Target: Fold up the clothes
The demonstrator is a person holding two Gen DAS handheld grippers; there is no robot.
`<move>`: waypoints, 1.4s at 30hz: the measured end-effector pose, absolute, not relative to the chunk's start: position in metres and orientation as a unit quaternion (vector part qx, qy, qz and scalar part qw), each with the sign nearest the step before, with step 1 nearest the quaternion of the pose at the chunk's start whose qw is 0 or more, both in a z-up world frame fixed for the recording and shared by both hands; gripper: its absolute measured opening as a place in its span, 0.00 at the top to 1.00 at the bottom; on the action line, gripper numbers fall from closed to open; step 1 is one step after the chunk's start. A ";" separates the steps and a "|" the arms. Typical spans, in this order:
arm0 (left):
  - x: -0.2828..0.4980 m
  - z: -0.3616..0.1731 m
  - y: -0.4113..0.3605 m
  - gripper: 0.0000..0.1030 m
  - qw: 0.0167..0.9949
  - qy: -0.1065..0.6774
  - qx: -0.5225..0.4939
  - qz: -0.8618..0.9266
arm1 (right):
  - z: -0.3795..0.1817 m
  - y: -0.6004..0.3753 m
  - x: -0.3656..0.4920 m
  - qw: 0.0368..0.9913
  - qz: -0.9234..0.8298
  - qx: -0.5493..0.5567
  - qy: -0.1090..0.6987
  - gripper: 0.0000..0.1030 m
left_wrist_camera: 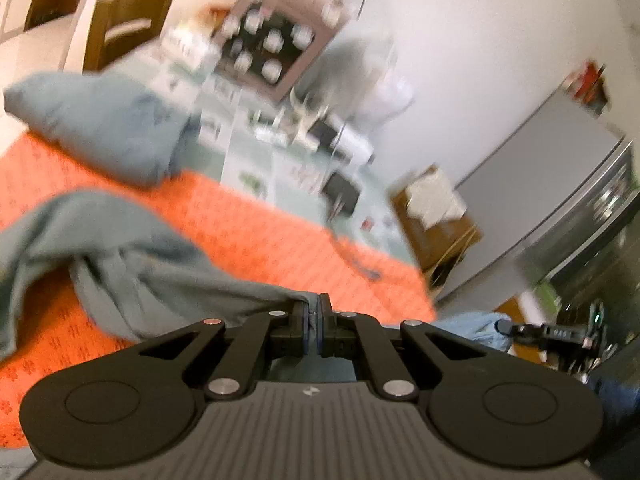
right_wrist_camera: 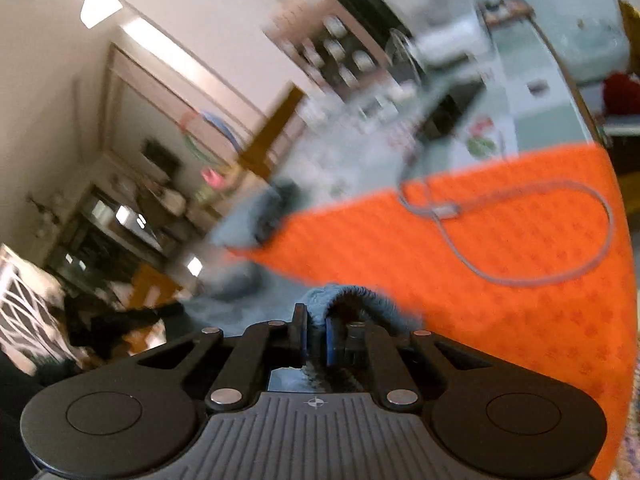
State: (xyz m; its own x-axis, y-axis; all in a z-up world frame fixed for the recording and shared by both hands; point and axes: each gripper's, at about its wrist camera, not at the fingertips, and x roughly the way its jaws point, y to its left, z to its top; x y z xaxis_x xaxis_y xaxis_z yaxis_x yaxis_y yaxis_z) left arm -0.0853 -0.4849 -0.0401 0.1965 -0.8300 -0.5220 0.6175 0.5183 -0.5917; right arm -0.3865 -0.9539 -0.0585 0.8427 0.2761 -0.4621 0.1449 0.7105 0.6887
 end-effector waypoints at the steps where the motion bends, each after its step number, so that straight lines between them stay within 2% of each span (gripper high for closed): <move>1: -0.088 -0.034 -0.480 0.96 0.761 0.416 -0.132 -0.479 | -0.050 -0.952 -0.392 0.885 0.021 0.378 0.270 0.90; 6: -0.128 -0.001 -0.450 0.96 0.736 0.403 -0.110 -0.533 | -0.013 -0.913 -0.419 0.889 0.054 0.357 0.280 0.90; 10: -0.138 0.018 -0.422 0.96 0.739 0.385 -0.130 -0.537 | 0.011 -0.892 -0.450 0.895 0.041 0.351 0.271 0.90; 20: -0.108 0.043 -0.455 0.96 0.778 0.315 -0.103 -0.533 | 0.045 -0.877 -0.415 0.928 -0.032 0.294 0.227 0.90; 27: -0.142 0.035 -0.407 0.96 0.745 0.361 -0.106 -0.551 | 0.027 -0.854 -0.455 0.910 -0.025 0.326 0.256 0.90; 31: -0.159 0.043 -0.390 0.96 0.744 0.357 -0.112 -0.554 | 0.024 -0.837 -0.476 0.902 -0.025 0.344 0.261 0.90; 42: -0.129 0.056 -0.436 0.96 0.763 0.318 -0.070 -0.558 | 0.046 -0.848 -0.452 0.922 -0.059 0.305 0.231 0.90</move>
